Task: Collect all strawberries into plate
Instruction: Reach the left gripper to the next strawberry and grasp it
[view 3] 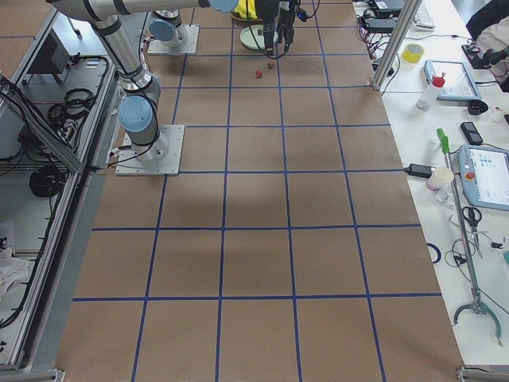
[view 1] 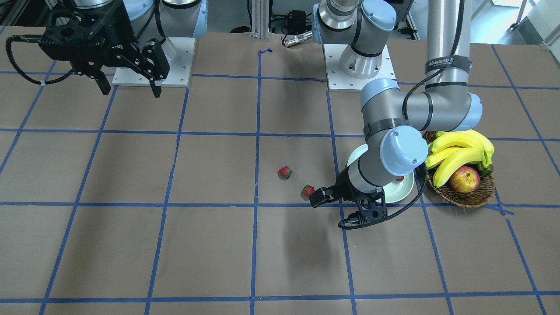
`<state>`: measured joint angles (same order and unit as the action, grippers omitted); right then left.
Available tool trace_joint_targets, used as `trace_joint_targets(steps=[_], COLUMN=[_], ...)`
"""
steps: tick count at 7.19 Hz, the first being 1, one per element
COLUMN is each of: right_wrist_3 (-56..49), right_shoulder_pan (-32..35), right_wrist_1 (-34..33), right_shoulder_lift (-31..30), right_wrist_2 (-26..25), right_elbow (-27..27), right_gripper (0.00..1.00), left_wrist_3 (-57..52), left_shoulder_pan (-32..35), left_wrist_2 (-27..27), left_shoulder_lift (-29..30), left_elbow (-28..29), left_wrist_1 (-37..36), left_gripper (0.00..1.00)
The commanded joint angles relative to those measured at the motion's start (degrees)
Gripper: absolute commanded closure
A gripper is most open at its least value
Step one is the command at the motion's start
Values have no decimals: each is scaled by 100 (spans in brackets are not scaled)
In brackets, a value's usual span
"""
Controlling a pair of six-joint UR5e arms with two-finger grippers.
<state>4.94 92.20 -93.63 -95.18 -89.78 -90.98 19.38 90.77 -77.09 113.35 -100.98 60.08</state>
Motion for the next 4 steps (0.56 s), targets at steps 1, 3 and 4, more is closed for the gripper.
trace_joint_targets(steps=[1, 3, 4], right_wrist_3=[-20, 24, -2], right_shoulder_pan=[0, 0, 0], right_wrist_1=[-15, -15, -23], right_shoulder_lift=[0, 9, 9], right_wrist_2=[-30, -13, -4], right_elbow=[-7, -7, -7], right_gripper=[0, 0, 0], left_wrist_3=[759, 883, 883], left_shoulder_pan=[240, 249, 249], left_wrist_2=[-8, -34, -51], left_shoulder_lift=[230, 231, 214], left_elbow=[-96, -403, -526], left_wrist_1=[-111, -111, -102], left_gripper=[0, 0, 0])
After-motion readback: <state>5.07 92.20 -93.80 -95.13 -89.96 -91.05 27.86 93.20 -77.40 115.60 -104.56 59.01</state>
